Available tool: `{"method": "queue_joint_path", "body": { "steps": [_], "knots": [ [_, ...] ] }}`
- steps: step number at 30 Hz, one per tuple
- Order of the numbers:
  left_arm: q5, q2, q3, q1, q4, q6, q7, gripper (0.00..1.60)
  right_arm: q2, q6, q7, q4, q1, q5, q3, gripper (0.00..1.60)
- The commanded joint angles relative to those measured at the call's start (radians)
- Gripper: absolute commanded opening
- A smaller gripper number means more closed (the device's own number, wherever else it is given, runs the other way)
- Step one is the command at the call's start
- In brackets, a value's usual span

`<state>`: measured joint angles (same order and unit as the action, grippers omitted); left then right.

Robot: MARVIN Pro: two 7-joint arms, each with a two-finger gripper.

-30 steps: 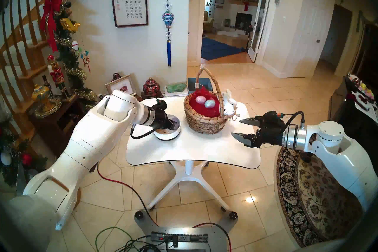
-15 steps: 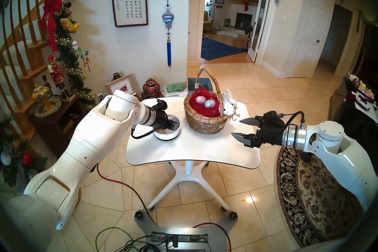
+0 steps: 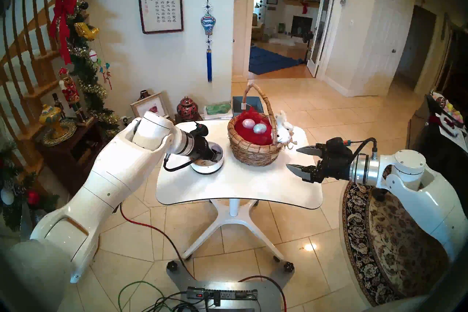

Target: Put easter egg into basket

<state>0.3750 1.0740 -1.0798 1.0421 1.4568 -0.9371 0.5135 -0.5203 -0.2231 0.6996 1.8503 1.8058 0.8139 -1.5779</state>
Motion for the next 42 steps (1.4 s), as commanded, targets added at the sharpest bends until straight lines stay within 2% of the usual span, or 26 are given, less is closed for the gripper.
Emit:
{"method": "queue_joint_path", "body": {
  "steps": [1,2,12,17,26,31,36,42],
  "knots": [
    [0.008,0.008,-0.007,-0.020,0.008,0.008,0.011,1.20,0.002,0.002,-0.001,0.001,-0.001,0.002,-0.009,1.60],
    [0.009,0.008,-0.008,-0.019,0.008,0.009,0.012,1.08,0.002,0.002,-0.001,0.001,-0.001,0.002,-0.009,1.60],
    [0.015,0.006,-0.025,-0.006,0.024,0.013,0.010,0.78,0.002,0.002,-0.001,0.001,-0.001,0.002,-0.009,1.60],
    [0.024,-0.017,-0.052,0.001,0.056,0.013,0.016,0.78,0.002,0.002,-0.001,0.001,-0.002,0.002,-0.009,1.60],
    [0.069,-0.115,-0.140,0.067,0.167,0.008,0.060,0.78,0.002,0.002,-0.001,0.001,-0.002,0.002,-0.008,1.60],
    [0.089,-0.134,-0.175,0.085,0.208,0.009,0.082,0.80,0.002,0.002,-0.001,0.001,-0.002,0.002,-0.008,1.60],
    [0.085,-0.146,-0.166,0.087,0.232,0.014,0.102,0.84,0.002,0.003,-0.001,0.001,-0.002,0.002,-0.009,1.60],
    [0.071,-0.146,-0.139,0.092,0.221,0.016,0.106,0.87,0.002,0.003,-0.002,0.001,-0.001,0.002,-0.009,1.60]
  ]
}}
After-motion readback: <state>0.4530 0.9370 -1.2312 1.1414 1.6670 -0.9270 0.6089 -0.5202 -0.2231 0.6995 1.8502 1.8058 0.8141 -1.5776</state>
